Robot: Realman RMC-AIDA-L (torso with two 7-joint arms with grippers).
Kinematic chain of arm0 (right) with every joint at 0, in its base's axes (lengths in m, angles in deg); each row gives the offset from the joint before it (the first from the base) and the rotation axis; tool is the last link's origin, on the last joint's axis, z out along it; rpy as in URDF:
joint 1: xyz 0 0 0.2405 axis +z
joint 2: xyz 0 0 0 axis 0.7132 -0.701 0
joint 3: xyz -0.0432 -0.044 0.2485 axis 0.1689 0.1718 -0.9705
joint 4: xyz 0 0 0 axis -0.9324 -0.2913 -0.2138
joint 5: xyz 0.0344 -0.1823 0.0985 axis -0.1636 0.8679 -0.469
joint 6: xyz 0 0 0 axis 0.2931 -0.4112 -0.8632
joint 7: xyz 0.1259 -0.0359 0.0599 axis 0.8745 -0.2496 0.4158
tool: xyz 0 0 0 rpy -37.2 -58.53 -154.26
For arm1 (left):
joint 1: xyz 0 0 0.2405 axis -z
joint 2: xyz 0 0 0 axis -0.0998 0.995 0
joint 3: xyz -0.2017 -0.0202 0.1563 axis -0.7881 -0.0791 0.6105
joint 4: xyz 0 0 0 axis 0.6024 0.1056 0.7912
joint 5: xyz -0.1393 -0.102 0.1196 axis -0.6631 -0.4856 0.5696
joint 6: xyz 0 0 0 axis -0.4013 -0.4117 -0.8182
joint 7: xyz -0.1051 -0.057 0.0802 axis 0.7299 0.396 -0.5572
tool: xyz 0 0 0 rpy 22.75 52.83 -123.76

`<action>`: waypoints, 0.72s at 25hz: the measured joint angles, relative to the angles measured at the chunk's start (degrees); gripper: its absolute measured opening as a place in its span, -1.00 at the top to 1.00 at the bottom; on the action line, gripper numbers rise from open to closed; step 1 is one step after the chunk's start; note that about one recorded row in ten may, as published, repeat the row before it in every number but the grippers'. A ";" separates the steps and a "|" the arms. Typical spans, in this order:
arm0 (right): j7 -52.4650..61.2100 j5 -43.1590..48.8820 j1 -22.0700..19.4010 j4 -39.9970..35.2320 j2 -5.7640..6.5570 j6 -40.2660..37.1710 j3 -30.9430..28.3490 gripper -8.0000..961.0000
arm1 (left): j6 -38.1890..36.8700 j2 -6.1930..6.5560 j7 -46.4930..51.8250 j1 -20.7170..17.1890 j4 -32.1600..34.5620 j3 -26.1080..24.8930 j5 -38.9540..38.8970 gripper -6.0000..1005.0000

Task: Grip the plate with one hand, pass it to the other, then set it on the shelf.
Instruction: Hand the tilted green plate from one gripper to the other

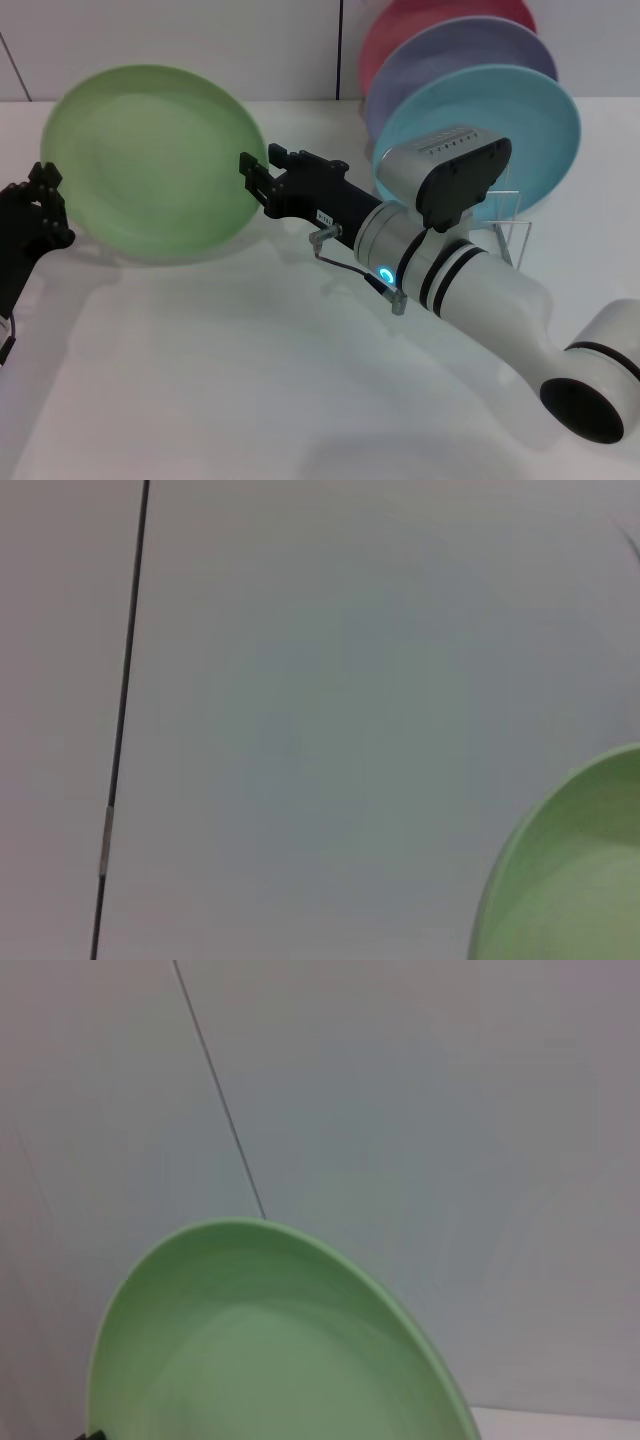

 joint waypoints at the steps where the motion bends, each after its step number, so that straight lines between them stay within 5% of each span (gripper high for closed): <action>1: 0.00 -0.02 -0.01 0.02 0.00 0.00 0.00 0.21 | 0.01 0.00 0.00 -0.02 0.00 -0.10 0.27 0.82; 18: 0.00 -0.22 -0.11 0.13 0.00 0.00 0.00 0.39 | 0.04 0.00 -0.42 -0.11 0.09 -0.31 1.02 0.81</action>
